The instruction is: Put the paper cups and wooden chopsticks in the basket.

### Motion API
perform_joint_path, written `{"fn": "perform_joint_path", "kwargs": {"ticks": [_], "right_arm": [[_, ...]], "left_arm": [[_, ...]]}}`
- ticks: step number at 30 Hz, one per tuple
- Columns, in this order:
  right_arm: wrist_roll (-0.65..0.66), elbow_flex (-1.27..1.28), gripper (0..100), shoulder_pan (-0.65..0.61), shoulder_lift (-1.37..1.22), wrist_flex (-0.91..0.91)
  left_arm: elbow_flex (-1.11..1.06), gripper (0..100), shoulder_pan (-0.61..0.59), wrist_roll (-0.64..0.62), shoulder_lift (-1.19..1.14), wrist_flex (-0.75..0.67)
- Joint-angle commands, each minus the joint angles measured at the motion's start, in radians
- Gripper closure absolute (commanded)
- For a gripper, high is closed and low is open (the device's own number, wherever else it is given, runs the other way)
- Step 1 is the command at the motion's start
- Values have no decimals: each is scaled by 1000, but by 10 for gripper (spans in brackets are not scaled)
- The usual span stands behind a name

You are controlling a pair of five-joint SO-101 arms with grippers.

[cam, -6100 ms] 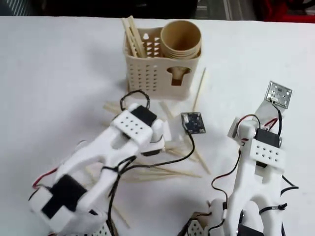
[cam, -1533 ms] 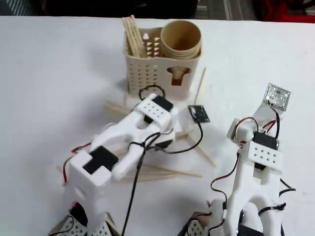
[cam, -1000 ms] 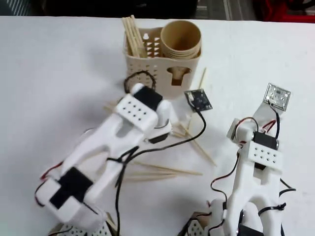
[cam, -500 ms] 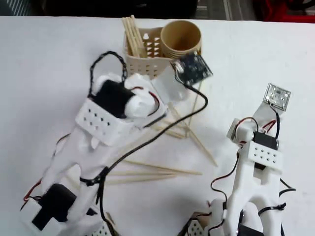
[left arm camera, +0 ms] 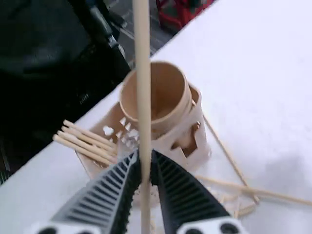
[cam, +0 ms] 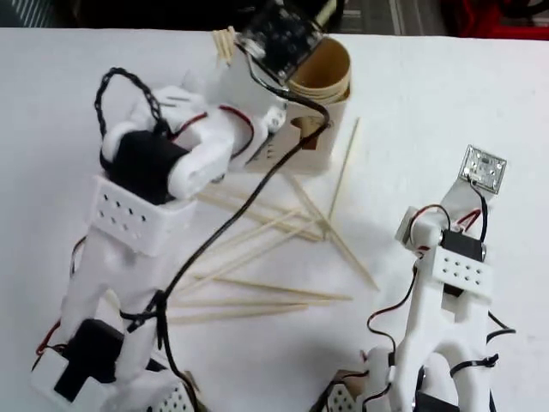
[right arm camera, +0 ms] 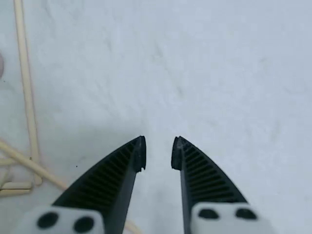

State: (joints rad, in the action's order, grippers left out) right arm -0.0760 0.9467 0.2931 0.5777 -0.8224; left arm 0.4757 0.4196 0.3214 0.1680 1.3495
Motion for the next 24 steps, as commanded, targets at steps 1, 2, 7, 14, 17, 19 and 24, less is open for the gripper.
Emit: {"fn": "perform_joint_path", "kwargs": {"ticks": [1,2,7,14,17,19,24], "right_arm": [[-2,-3,897,8,22,13],[-2,-3,897,8,22,13],[-2,-3,897,8,22,13],[-2,-3,897,7,24,13],[0,-5,897,7,25,13],[21,-5,897,7,25,13],[28,-5,897,7,24,13]], "left_arm": [[51,979,-22,-58,47,-152],[48,979,-33,-86,47,-195],[26,979,-101,-196,12,-393],[-6,979,-180,-325,-110,-623],[-5,979,-180,-327,-177,-628],[-5,978,-180,-322,-217,-628],[-6,919,-180,-321,-275,-609]]}}
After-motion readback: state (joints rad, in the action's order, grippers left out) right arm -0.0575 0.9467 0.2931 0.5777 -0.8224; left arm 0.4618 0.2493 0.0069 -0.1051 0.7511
